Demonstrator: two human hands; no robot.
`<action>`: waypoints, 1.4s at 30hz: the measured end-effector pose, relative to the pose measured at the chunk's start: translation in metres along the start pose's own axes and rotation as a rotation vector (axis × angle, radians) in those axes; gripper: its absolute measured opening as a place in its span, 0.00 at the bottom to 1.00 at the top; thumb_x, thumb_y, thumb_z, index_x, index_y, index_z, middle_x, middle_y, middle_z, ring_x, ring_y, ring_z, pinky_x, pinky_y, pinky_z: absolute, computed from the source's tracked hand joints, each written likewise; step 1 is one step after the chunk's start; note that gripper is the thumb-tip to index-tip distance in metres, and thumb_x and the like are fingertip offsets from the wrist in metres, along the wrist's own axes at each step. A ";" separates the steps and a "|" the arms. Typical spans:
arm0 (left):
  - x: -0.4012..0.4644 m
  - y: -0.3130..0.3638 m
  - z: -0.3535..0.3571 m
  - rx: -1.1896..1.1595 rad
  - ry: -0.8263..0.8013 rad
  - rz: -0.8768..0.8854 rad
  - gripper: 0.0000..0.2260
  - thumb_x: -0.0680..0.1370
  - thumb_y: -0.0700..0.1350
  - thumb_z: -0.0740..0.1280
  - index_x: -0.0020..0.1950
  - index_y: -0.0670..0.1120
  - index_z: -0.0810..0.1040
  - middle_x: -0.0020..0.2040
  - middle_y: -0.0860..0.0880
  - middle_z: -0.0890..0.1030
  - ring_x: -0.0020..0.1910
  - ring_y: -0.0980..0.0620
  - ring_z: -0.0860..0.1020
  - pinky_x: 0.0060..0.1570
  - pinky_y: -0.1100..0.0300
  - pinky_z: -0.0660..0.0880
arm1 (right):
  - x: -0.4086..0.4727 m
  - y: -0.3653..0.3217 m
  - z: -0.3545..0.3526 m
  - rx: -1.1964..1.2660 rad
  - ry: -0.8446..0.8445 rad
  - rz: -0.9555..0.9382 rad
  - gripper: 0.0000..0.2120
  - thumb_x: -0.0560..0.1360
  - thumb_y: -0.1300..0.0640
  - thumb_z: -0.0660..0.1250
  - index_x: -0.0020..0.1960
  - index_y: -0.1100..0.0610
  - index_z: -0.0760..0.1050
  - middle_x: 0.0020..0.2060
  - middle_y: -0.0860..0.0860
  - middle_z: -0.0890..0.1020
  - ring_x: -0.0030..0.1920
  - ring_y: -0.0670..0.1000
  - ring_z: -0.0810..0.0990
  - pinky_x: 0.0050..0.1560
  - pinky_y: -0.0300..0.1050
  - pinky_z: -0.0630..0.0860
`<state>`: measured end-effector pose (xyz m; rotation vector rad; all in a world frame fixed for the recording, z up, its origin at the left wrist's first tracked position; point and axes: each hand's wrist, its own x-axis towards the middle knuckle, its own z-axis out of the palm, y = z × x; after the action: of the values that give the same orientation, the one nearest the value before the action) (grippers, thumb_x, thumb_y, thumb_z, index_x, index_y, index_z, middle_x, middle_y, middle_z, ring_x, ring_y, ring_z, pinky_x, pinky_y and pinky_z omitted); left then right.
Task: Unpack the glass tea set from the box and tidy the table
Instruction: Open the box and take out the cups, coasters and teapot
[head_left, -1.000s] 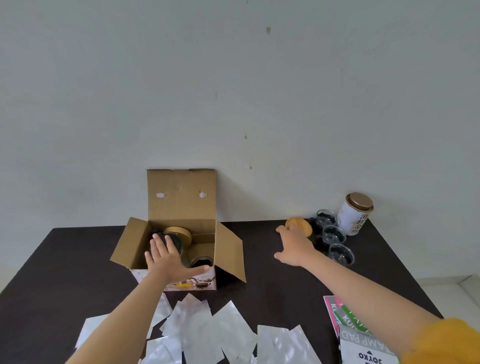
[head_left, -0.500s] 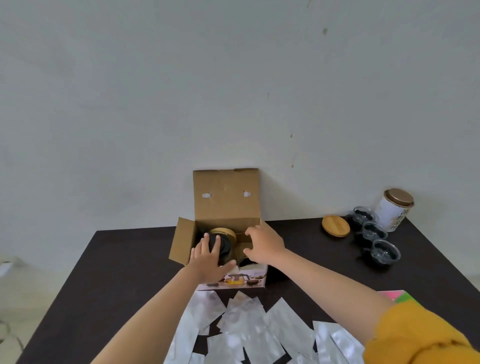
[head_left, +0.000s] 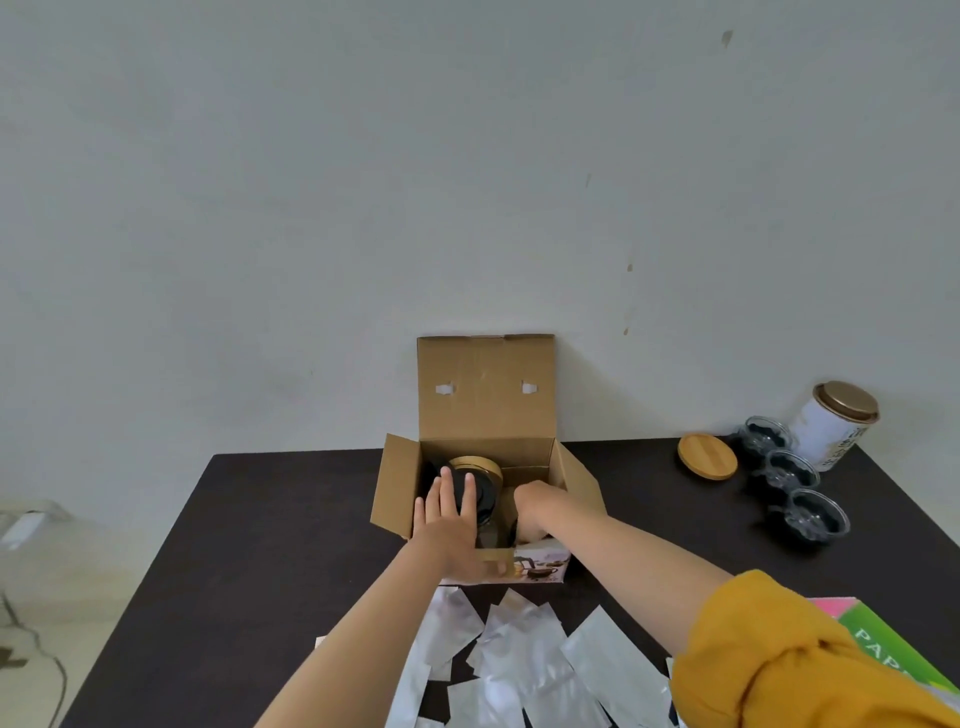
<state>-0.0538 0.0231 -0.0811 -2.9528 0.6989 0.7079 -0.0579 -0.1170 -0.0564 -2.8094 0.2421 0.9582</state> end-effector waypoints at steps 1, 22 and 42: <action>0.000 0.000 0.000 0.004 0.003 0.000 0.53 0.70 0.66 0.66 0.74 0.46 0.29 0.74 0.39 0.30 0.74 0.38 0.34 0.73 0.43 0.41 | 0.001 0.000 0.001 -0.009 0.016 -0.002 0.10 0.74 0.58 0.68 0.54 0.59 0.75 0.44 0.54 0.76 0.44 0.53 0.76 0.46 0.45 0.74; 0.001 0.007 0.008 0.065 0.059 -0.063 0.55 0.69 0.69 0.65 0.74 0.46 0.29 0.74 0.39 0.30 0.74 0.38 0.35 0.72 0.43 0.41 | 0.004 0.011 0.005 -0.063 0.098 -0.121 0.09 0.75 0.56 0.67 0.55 0.58 0.76 0.46 0.55 0.79 0.42 0.52 0.76 0.44 0.44 0.74; 0.001 0.009 0.004 0.064 0.044 -0.108 0.56 0.66 0.73 0.64 0.75 0.48 0.30 0.75 0.41 0.32 0.75 0.39 0.37 0.73 0.42 0.43 | -0.038 0.059 -0.036 0.239 0.569 -0.226 0.30 0.65 0.45 0.74 0.61 0.58 0.73 0.55 0.54 0.75 0.54 0.55 0.75 0.47 0.48 0.78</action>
<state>-0.0582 0.0153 -0.0850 -2.9294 0.5480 0.6022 -0.0782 -0.1778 -0.0111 -2.7356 0.0914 0.0615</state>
